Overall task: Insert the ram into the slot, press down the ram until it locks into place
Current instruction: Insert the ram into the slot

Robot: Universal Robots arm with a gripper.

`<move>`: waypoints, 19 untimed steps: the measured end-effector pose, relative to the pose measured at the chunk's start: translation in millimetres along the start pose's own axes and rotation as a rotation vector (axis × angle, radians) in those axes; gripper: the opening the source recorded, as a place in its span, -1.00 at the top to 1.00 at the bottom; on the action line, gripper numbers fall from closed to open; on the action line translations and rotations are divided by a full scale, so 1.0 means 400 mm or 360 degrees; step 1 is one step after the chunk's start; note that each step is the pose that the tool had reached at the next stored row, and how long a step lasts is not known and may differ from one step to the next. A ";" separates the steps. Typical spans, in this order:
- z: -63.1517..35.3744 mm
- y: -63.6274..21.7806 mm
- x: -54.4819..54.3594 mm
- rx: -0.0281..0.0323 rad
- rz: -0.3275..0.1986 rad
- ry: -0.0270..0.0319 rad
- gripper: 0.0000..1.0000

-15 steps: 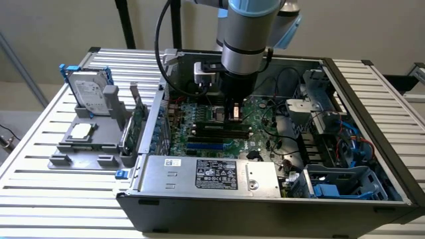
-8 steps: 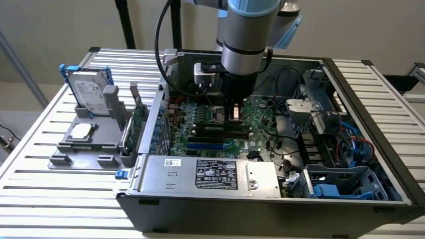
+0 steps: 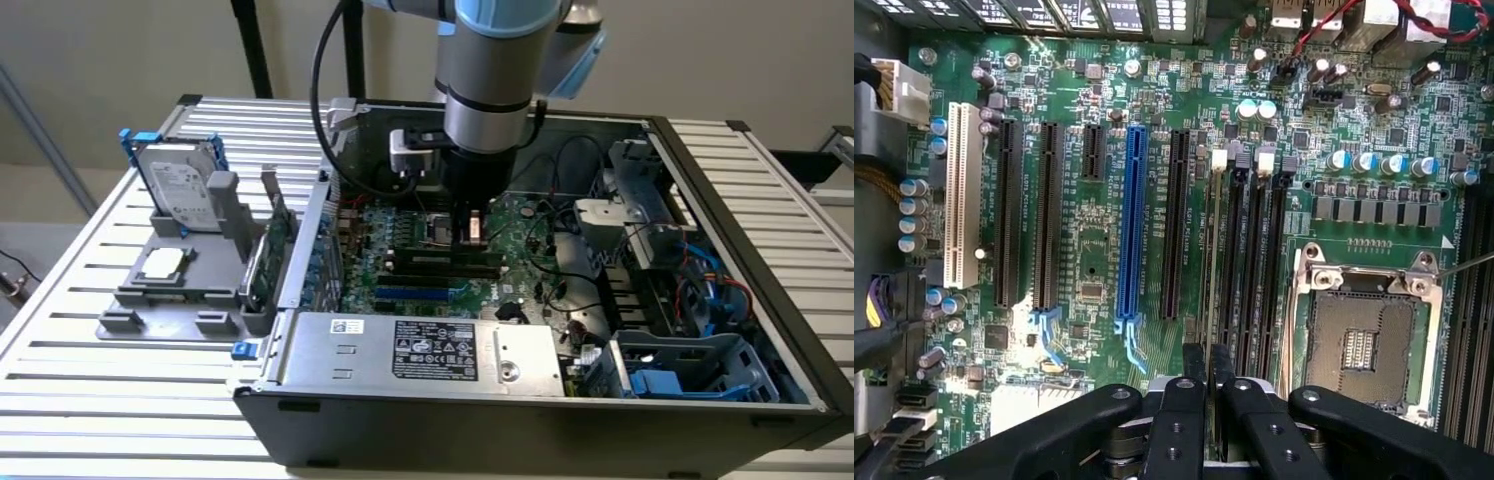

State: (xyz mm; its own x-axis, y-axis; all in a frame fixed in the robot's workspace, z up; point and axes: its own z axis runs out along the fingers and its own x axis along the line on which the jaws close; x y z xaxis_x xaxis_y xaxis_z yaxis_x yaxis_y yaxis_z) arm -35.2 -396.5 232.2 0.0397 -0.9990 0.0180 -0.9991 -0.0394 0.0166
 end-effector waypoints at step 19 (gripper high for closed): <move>0.006 0.004 -0.008 0.00027 0.0014 0.00214 0.73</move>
State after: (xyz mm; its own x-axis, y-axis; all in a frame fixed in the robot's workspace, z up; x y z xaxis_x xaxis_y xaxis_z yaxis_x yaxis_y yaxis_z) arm -36.9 -393.5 229.6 0.0312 -0.9990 0.0316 -0.9994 -0.0308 0.0147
